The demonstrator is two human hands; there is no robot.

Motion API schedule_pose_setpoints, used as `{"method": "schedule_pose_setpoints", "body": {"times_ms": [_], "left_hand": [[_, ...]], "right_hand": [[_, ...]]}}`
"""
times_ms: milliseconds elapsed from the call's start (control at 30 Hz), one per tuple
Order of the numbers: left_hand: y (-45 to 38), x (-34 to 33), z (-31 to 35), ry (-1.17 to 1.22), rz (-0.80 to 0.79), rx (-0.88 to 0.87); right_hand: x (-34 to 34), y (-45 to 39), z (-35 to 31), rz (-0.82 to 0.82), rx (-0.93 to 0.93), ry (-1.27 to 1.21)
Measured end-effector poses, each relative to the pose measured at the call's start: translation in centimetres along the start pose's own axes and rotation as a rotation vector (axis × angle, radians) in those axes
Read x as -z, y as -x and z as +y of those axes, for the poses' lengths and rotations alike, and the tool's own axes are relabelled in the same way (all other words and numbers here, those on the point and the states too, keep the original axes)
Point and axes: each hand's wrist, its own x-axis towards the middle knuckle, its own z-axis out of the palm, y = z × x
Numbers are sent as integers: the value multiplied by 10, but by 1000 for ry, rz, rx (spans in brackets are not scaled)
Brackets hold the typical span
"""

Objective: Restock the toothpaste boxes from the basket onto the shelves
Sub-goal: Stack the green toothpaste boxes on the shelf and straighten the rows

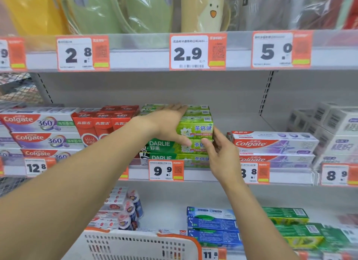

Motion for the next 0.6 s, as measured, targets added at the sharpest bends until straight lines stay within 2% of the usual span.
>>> {"method": "schedule_pose_setpoints", "body": {"times_ms": [367, 600], "left_hand": [[3, -2, 0, -9, 9, -15], [4, -1, 5, -16, -14, 5]], "right_hand": [[-6, 0, 1, 126, -12, 59], [-16, 4, 2, 262, -50, 113]]}}
